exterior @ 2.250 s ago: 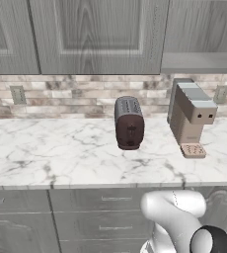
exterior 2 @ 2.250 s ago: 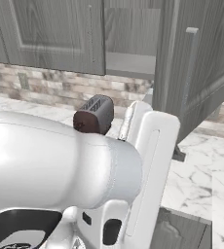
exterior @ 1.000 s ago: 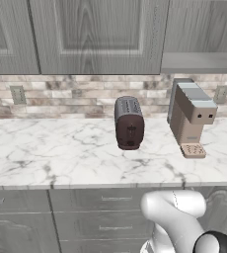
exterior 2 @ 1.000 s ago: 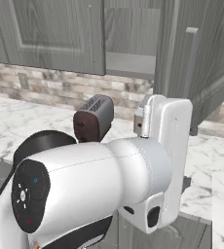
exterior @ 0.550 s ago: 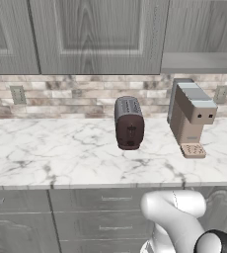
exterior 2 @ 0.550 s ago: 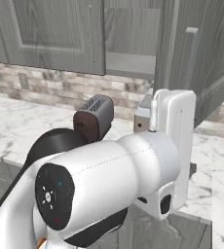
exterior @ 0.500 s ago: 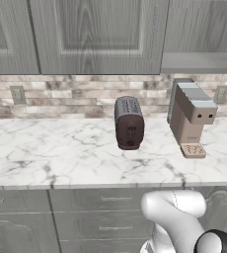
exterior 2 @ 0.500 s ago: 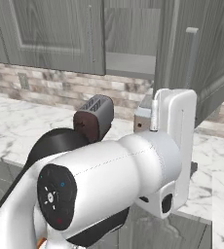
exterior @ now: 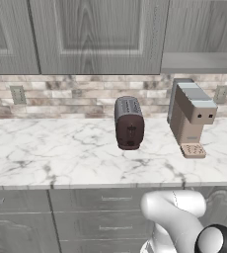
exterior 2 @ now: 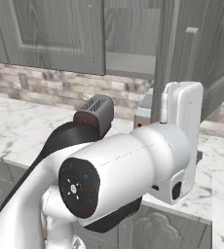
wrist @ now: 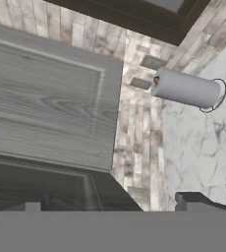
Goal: Open the cabinet. Pick the soap dispenser and place it next to the sink. Then close the cabinet.
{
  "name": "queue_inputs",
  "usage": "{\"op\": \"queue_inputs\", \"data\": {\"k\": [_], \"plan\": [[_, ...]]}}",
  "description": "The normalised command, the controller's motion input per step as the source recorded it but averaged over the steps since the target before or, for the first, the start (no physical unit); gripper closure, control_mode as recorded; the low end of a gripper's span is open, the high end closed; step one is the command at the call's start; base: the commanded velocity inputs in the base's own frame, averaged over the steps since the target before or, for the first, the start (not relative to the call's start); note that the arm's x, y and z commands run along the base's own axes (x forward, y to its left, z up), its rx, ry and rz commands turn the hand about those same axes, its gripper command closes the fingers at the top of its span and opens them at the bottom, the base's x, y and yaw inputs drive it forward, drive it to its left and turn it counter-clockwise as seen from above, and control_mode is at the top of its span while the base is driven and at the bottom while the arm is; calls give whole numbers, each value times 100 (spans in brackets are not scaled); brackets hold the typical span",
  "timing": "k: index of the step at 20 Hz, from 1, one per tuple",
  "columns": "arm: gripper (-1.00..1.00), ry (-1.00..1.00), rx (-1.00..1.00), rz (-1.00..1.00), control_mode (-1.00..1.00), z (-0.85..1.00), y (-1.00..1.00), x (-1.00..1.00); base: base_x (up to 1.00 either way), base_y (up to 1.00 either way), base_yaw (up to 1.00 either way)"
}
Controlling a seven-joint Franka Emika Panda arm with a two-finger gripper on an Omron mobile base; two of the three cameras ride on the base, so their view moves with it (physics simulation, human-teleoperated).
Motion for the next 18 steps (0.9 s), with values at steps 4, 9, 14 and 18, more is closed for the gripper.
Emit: {"op": "queue_inputs", "data": {"k": [4,9,14,18], "plan": [[-100,0,0,4,-100,0,-16,35,0,0,0],[-100,0,0,6,-100,0,-17,30,0,0,0],[-100,0,0,10,-100,-2,-9,27,0,0,0],[-100,0,0,12,-100,-1,0,33,0,0,0]]}}
